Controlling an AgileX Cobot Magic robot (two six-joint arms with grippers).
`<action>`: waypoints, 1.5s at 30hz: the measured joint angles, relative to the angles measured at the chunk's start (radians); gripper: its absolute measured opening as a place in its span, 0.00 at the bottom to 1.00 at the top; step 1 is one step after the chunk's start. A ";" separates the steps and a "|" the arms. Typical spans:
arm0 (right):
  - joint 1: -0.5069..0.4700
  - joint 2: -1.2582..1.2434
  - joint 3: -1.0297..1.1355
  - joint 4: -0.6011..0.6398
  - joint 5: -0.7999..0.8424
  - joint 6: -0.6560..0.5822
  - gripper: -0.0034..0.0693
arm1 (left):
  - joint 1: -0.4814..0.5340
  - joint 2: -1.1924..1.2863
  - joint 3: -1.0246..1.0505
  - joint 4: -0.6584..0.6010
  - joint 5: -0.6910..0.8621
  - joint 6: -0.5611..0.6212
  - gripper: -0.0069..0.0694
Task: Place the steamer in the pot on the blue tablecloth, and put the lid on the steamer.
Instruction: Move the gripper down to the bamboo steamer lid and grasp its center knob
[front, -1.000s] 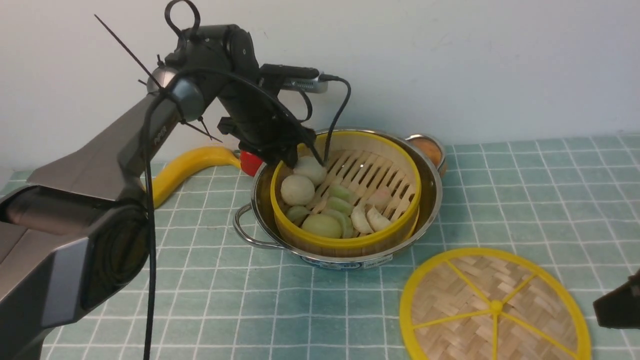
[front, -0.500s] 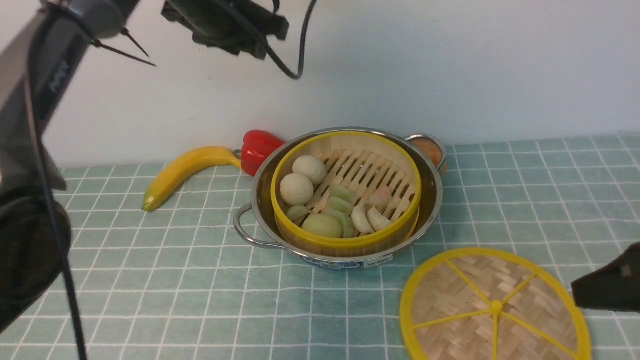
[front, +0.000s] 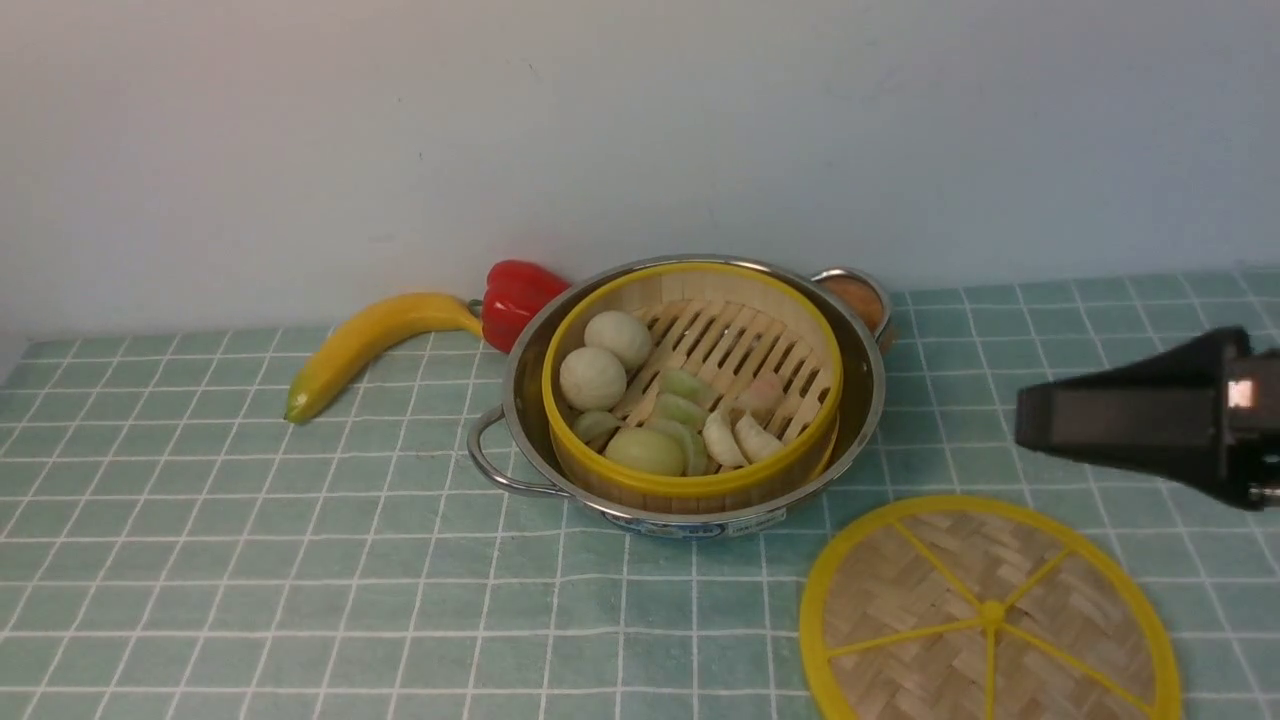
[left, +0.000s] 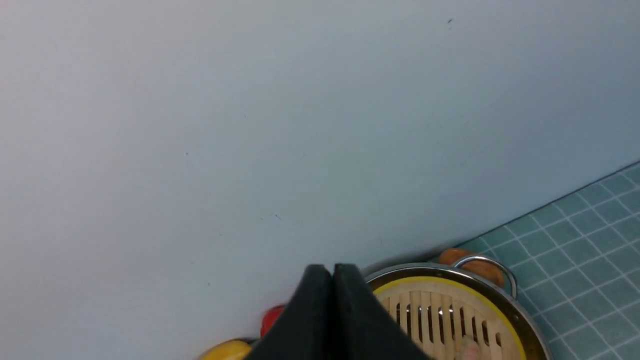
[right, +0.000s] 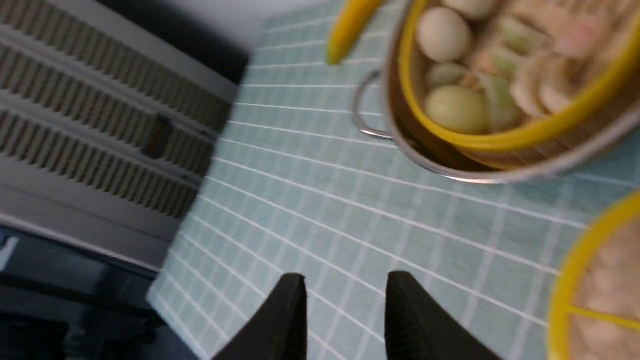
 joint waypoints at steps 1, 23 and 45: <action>0.077 0.000 0.000 0.040 -0.018 -0.050 0.38 | 0.000 -0.092 0.088 0.000 0.000 0.012 0.06; 0.439 0.341 -0.254 -1.144 -0.073 0.791 0.38 | 0.000 -1.032 1.224 -0.021 -0.132 0.061 0.06; 0.440 0.647 -0.294 -1.254 -0.113 0.834 0.38 | 0.000 -1.173 1.533 -0.158 -0.359 0.061 0.07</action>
